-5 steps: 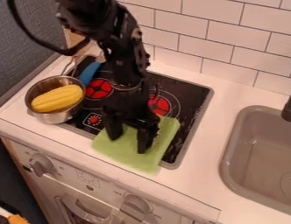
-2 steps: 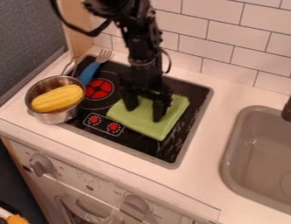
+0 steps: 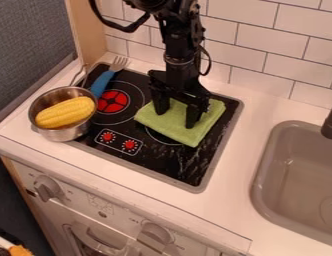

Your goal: Move the green cloth to the top right of the burner

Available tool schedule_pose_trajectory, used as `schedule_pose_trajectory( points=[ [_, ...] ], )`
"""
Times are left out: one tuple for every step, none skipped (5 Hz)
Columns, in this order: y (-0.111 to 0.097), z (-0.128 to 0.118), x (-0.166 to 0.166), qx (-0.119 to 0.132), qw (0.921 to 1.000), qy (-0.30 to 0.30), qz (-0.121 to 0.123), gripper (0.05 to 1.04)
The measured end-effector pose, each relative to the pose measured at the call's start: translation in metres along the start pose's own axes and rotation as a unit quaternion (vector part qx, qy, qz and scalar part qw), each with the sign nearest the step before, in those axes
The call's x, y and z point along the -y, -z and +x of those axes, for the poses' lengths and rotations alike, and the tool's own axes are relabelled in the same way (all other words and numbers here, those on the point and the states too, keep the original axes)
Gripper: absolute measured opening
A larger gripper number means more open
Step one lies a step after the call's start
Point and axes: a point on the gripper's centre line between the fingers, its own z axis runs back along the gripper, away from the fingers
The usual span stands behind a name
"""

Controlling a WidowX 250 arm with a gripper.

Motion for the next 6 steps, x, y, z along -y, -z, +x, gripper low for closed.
schedule_pose_trajectory(
  points=[
    [0.001,0.010,-0.001,-0.002,0.9996,-0.023,-0.017,0.999],
    [0.001,0.014,-0.003,-0.001,0.9997,-0.021,-0.015,0.999],
    [-0.002,0.009,0.001,-0.019,0.9998,-0.007,-0.006,0.999],
    [-0.027,0.004,0.006,-0.024,0.9995,0.005,-0.017,0.999],
    [-0.056,0.004,0.010,-0.012,0.9993,0.022,-0.029,0.999],
    [-0.068,0.001,0.007,-0.001,0.9991,0.025,-0.033,0.999]
  ],
)
